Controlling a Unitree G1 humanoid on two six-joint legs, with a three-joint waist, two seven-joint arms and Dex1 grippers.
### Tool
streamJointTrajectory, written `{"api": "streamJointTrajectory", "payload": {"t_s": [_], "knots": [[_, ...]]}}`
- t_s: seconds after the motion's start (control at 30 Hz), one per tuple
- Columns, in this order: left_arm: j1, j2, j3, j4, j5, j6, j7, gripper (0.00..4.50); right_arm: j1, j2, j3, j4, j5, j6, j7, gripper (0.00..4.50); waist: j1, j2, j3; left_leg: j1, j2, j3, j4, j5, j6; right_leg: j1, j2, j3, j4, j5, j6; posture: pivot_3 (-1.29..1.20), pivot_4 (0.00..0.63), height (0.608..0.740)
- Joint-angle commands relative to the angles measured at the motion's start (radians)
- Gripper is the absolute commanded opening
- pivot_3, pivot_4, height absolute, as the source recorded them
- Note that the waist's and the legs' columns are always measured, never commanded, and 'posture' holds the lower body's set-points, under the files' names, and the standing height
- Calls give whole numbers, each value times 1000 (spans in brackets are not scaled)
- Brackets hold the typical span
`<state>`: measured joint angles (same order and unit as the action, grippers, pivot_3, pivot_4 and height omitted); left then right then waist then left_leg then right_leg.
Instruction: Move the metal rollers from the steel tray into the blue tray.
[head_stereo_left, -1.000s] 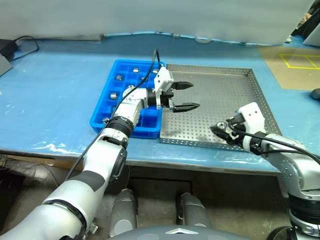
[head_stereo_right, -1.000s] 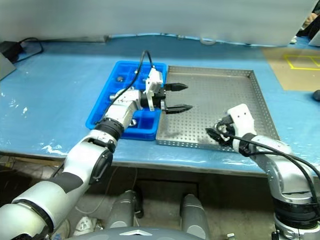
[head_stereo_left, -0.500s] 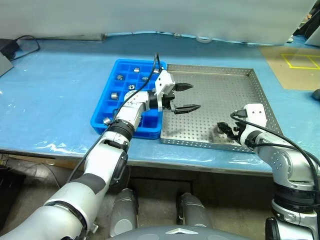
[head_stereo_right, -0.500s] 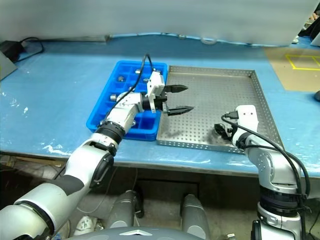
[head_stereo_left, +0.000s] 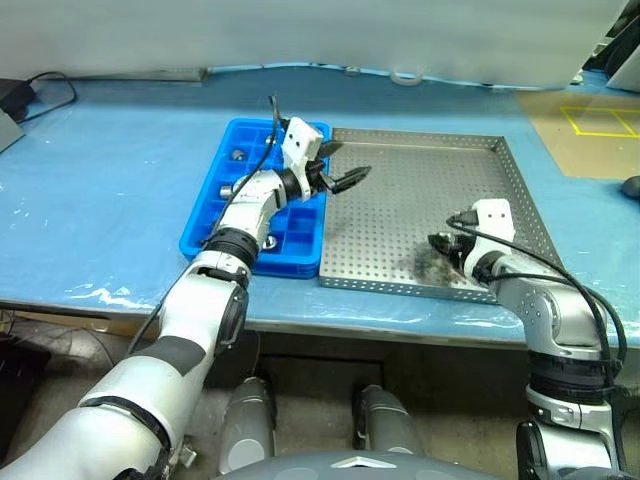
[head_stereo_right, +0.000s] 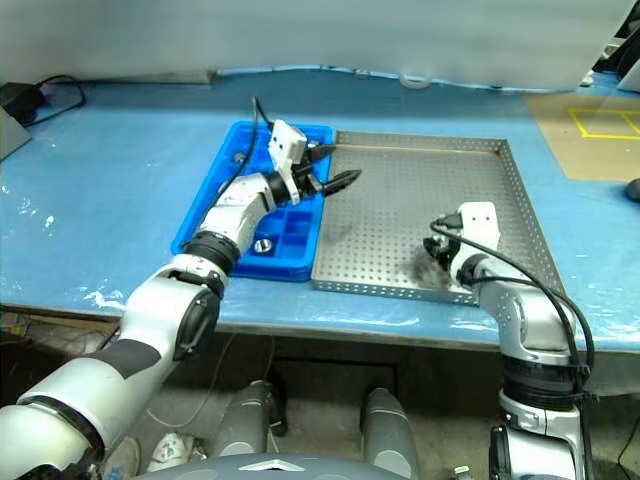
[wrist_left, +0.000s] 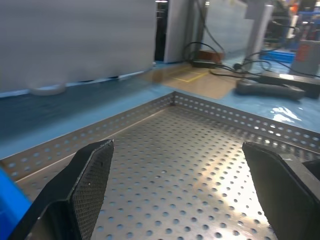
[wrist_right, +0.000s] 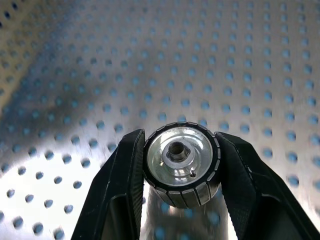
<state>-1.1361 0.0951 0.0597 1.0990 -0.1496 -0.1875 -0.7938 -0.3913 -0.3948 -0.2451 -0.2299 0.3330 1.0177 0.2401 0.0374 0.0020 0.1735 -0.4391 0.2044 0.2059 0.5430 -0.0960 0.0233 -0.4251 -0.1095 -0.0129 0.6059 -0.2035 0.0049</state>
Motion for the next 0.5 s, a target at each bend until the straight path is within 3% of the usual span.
{"api": "streamJointTrajectory", "payload": {"t_s": [0.03, 0.2, 0.37, 0.5], "knots": [[-18, 38, 15, -2, 24, -26, 85, 4500, -131, 61, 11, 22, 40, -98, 19, 1752, 2, 0, 0, 0, 0, 0, 0, 0, 0, 0, 0, 0, 0, 0, 0, -140, 150, 740], [-32, 129, 98, 22, 13, -21, 314, 4500, -349, 185, 87, 248, 21, -265, 58, 1752, 9, 0, 0, -2, 0, -1, -1, 1, -1, -2, 1, -2, 1, 0, -1, -45, 150, 740], [21, 196, 129, -11, 15, -18, 398, 4500, -488, 267, 183, 499, -71, -427, 44, 1752, 43, 0, 0, -4, 1, -1, -2, 1, -1, -2, 1, -6, 0, 0, -1, 49, 150, 740], [70, 206, 128, -68, 12, -9, 406, 4500, -506, 297, 235, 584, -93, -457, 89, 1752, 81, 0, 0, -11, 1, -2, -1, 1, -2, -5, -1, -10, 1, 0, -1, 82, 150, 740]]}}
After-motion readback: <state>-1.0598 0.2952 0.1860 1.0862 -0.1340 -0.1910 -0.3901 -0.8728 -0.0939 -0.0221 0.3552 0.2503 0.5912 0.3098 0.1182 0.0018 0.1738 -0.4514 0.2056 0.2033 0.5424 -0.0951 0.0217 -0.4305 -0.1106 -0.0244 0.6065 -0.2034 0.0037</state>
